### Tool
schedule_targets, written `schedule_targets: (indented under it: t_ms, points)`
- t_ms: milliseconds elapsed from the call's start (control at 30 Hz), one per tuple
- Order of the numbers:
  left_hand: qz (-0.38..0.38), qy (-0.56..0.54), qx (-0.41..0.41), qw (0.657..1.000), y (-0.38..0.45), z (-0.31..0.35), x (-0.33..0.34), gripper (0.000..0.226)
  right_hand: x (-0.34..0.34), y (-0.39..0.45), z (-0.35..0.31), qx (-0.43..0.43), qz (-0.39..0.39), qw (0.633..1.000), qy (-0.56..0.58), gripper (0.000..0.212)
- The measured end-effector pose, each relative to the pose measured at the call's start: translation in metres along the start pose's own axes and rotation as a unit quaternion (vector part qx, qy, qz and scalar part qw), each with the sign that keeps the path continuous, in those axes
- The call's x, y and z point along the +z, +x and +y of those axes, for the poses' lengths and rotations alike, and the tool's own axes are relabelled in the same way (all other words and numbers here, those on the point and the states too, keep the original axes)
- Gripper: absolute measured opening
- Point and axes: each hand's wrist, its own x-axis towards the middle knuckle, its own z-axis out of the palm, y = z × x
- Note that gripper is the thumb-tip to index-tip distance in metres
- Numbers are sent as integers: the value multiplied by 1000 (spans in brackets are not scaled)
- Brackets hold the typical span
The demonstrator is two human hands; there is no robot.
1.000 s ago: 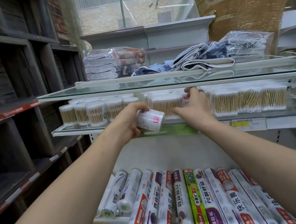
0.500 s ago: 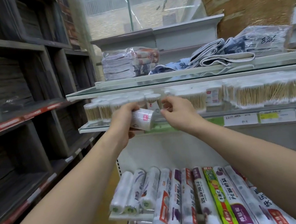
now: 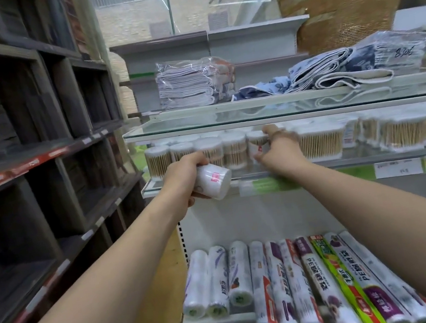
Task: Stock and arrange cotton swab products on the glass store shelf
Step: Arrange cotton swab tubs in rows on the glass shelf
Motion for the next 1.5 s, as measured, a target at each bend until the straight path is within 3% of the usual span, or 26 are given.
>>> schedule_targets:
  t_ms: [300, 467, 667, 833, 1033, 1200, 1400, 1500]
  points:
    - [4, 22, 11, 1000, 6, -5, 9, 17, -3, 5, 13, 15, 32, 999, 7, 52]
    - [22, 15, 24, 999, 7, -7, 12, 16, -3, -1, 11, -3, 41, 996, -81, 66]
    - [41, 3, 47, 998, 7, -13, 10, 18, 2, -20, -8, -99, 111, 966, -213, 33]
    - [52, -9, 45, 998, 3, -18, 5, 17, 16, -9, -27, -144, 57, 983, -101, 37]
    - [53, -11, 28, 998, 3, -26, -1, 19, 35, -15, -37, -206, 43, 973, -97, 45]
    - [80, -4, 40, 996, 3, -26, -13, 24, 45, -12, -54, -164, 31, 979, -115, 64]
    - [112, -8, 62, 992, 2, -28, -37, 29, 51, -13, -51, -169, 52, 975, -136, 46]
    - [153, -2, 68, 986, 5, -26, -46, 34, 52, -13, -46, -165, 43, 979, -111, 56]
